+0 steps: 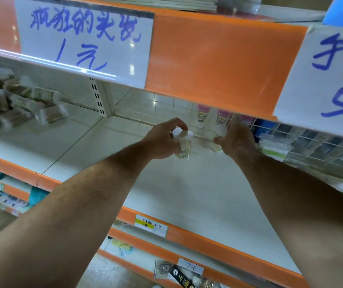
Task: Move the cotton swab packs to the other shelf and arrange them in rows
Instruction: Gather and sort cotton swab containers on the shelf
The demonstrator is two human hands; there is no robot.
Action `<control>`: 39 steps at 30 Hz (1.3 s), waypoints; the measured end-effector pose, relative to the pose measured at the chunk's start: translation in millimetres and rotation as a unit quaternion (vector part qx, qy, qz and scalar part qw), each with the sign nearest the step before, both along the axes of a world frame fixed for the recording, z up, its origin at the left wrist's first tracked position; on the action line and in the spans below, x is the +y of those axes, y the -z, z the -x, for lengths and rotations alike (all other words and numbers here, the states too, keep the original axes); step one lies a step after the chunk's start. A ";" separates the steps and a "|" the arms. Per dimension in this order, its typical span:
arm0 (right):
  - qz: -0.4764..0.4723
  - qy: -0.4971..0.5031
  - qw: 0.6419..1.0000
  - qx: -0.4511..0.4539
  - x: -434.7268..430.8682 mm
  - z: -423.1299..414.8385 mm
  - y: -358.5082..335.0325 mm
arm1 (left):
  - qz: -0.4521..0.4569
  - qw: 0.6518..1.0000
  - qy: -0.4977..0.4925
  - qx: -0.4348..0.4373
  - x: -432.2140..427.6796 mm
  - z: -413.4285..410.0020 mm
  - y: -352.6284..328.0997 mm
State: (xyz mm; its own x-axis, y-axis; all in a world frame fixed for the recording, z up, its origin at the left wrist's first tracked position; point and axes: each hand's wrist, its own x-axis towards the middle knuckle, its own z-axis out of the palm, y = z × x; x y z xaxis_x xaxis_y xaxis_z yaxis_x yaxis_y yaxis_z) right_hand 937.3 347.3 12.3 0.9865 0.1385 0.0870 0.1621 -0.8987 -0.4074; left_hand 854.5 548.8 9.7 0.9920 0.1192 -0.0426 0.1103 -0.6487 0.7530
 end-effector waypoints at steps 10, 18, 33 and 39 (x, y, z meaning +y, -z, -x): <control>-0.002 0.004 1.000 -0.020 -12.5 13.7 -7.1 | -0.024 0.999 0.020 -0.015 -12.4 -4.9 -3.2; 0.122 0.012 0.991 -0.053 -71.8 26.8 -43.3 | -0.071 0.990 0.091 -0.083 -73.0 -34.9 7.6; 0.120 0.052 0.989 -0.069 -121.0 50.0 -54.4 | -0.147 0.977 0.101 -0.119 -99.6 -32.0 27.4; 0.100 0.022 0.991 -0.086 -113.1 47.9 -52.8 | -0.164 0.974 0.102 -0.117 -98.5 -32.9 29.1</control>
State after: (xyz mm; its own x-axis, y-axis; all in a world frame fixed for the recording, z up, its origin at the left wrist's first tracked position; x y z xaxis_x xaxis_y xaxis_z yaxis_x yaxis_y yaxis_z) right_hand 889.4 234.2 65.0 0.9648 0.1277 0.2298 0.1732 -0.9664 -0.1901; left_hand 887.4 450.3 -19.3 0.9745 -0.1115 0.1948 -0.1953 -0.8491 0.4908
